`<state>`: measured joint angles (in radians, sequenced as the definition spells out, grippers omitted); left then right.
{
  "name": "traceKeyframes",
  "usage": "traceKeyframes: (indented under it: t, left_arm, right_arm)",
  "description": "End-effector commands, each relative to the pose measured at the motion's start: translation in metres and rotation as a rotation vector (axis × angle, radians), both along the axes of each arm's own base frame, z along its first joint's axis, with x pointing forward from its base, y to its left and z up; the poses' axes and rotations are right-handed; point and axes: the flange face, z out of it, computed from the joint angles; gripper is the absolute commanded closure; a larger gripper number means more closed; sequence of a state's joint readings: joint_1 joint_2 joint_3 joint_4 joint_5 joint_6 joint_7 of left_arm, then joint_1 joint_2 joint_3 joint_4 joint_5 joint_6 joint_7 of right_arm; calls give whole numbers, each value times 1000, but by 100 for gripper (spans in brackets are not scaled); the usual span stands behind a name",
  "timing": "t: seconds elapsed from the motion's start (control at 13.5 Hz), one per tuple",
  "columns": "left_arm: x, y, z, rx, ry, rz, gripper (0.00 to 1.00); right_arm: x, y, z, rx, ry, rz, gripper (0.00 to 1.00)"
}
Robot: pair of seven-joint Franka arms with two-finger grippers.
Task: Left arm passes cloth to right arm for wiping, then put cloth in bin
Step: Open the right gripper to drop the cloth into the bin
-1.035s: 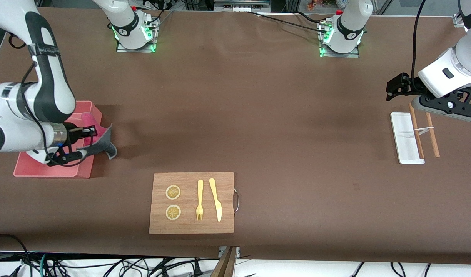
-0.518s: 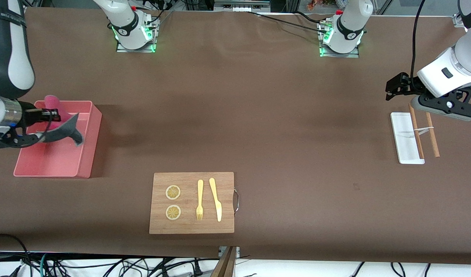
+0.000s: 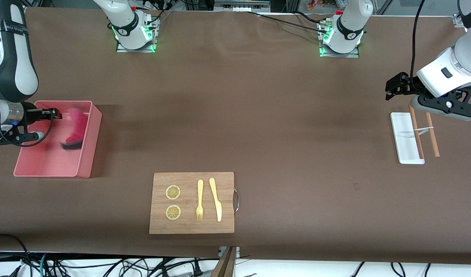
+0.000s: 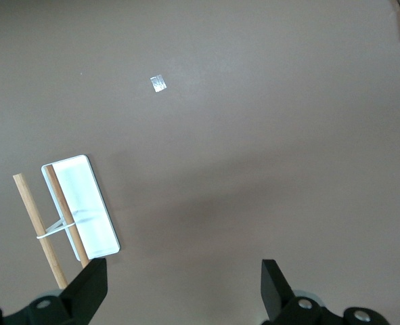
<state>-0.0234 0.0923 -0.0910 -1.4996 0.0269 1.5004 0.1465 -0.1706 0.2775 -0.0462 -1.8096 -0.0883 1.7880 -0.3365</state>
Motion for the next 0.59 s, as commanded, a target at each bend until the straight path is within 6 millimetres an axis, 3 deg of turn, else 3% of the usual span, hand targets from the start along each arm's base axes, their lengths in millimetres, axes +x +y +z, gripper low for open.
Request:
traceKeyframes:
  t: [0.0, 0.15, 0.52]
  left_arm:
    - [-3, -1, 8, -15, 4, -5, 0]
    - [-3, -1, 9, -15, 2, -5, 0]
    - [-3, -1, 9, -15, 2, -5, 0]
  right_arm:
    - [-4, -1, 27, -1, -44, 5, 0]
    - [-8, 7, 54, 11, -77, 2, 0]
    - [-23, 69, 147, 48, -215, -33, 0]
